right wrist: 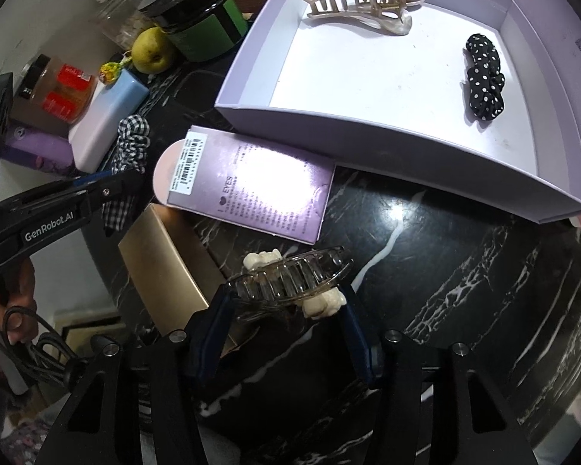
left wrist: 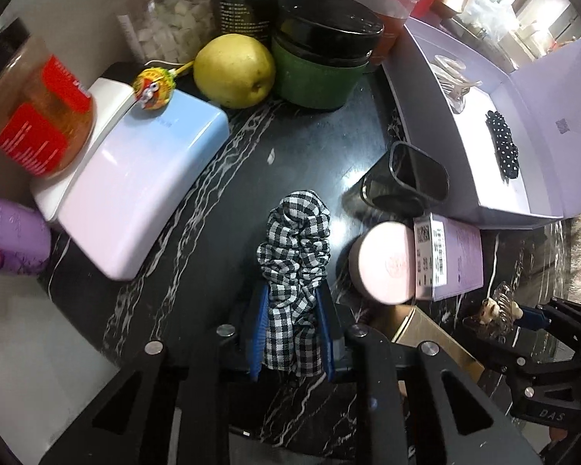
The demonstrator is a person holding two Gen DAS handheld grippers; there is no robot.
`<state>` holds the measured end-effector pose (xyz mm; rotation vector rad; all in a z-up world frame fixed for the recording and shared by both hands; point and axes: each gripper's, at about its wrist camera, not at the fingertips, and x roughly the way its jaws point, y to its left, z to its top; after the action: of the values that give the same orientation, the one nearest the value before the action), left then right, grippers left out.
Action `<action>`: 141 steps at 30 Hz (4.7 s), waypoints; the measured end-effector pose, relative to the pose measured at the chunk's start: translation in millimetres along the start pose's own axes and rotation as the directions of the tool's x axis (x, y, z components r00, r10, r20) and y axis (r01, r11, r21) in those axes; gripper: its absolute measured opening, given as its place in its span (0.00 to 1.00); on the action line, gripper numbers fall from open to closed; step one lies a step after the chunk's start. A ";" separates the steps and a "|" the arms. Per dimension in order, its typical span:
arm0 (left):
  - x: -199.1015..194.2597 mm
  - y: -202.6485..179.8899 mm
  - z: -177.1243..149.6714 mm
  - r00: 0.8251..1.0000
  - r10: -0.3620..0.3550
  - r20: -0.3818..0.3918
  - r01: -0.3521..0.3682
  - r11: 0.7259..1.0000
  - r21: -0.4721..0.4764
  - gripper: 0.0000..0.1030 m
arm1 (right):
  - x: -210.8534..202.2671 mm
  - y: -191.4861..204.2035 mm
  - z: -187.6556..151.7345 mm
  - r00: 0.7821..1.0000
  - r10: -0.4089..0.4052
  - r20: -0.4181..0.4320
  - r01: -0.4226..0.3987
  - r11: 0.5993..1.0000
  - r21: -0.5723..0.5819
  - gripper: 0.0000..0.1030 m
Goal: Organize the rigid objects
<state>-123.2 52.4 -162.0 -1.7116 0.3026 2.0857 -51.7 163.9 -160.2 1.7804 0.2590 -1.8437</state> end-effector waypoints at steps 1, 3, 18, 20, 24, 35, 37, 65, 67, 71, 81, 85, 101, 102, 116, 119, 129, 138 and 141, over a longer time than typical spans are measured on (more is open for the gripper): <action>-2.2 0.9 -2.0 1.000 -0.002 0.001 0.002 1.000 -0.003 0.22 | -0.7 0.2 -0.6 1.000 0.000 -0.001 0.000 1.000 0.003 0.52; -4.3 12.6 -1.8 1.000 -0.002 0.004 0.002 1.000 -0.007 0.22 | -3.8 0.9 -2.4 1.000 0.006 0.004 -0.006 1.000 0.009 0.52; -32.6 -3.6 -22.8 1.000 -0.017 0.011 0.018 1.000 -0.003 0.22 | -36.0 21.4 -6.0 0.999 0.026 0.045 -0.024 0.999 -0.043 0.52; -40.8 -1.4 -29.7 1.000 -0.023 0.011 0.023 1.000 0.000 0.22 | -38.6 24.4 -9.2 0.998 0.026 0.052 -0.024 0.998 -0.052 0.52; -49.7 -1.8 -38.8 1.000 -0.026 0.014 0.026 1.000 0.017 0.22 | -46.9 23.0 -17.0 0.998 0.030 0.062 -0.027 0.998 -0.060 0.52; -58.5 -24.2 -44.5 0.998 -0.058 0.010 0.057 0.997 0.060 0.22 | -60.3 18.1 -31.9 0.996 0.037 0.080 -0.032 0.998 -0.058 0.52; -58.7 -28.9 -44.0 0.998 -0.064 0.007 0.063 0.995 0.074 0.22 | -62.7 15.4 -34.8 0.996 0.034 0.082 -0.030 0.998 -0.052 0.52; -51.7 -88.1 -14.2 0.993 -0.106 -0.043 0.114 0.954 0.279 0.22 | -73.2 -20.5 -44.8 0.996 0.005 0.089 -0.014 0.995 0.097 0.52; -50.9 -89.6 -10.5 0.994 -0.104 -0.044 0.113 0.950 0.291 0.22 | -72.3 -21.2 -42.1 0.996 0.006 0.087 -0.015 0.995 0.102 0.52; -48.7 -90.2 -1.8 0.993 -0.104 -0.048 0.114 0.946 0.304 0.22 | -70.9 -22.9 -34.2 0.996 0.008 0.085 -0.017 0.994 0.109 0.52; -43.8 -97.1 28.2 0.993 -0.107 -0.043 0.115 0.933 0.340 0.22 | -71.7 -30.8 -6.2 0.996 -0.002 0.091 -0.010 0.992 0.123 0.52; -42.1 -101.7 40.9 0.993 -0.112 -0.040 0.119 0.928 0.353 0.22 | -72.3 -33.8 5.1 0.996 -0.007 0.091 -0.005 0.993 0.122 0.52; -40.7 -113.7 88.9 0.991 -0.130 -0.014 0.126 0.918 0.376 0.22 | -81.3 -53.6 45.1 0.994 0.006 0.112 -0.021 0.990 0.137 0.52; -40.3 -115.2 91.6 0.991 -0.132 -0.012 0.127 0.917 0.378 0.22 | -82.4 -54.5 47.5 0.993 0.004 0.116 -0.020 0.991 0.136 0.52; -35.9 -140.3 122.6 0.988 -0.151 0.023 0.127 0.897 0.423 0.22 | -83.4 -77.1 74.8 0.989 -0.019 0.148 0.001 0.992 0.126 0.52; -34.5 -149.1 129.0 0.990 -0.135 0.047 0.100 0.887 0.452 0.22 | -84.6 -84.2 81.0 0.987 -0.027 0.155 0.007 0.991 0.132 0.52; -18.7 -169.3 147.8 0.990 -0.129 0.055 0.086 0.870 0.485 0.22 | -84.4 -108.7 102.3 0.981 -0.055 0.186 0.029 0.990 0.137 0.52; -3.2 -181.9 165.2 0.993 -0.102 0.060 0.058 0.860 0.506 0.22 | -82.1 -123.7 117.6 0.974 -0.066 0.216 0.038 0.991 0.130 0.52; 2.3 -185.4 170.0 0.994 -0.095 0.060 0.051 0.859 0.510 0.22 | -81.5 -128.6 124.2 0.972 -0.069 0.227 0.041 0.991 0.129 0.52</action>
<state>-189.2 289.3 -109.3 -1.2929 0.6843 1.8017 -227.1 228.4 -99.6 1.6318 0.1083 -2.1258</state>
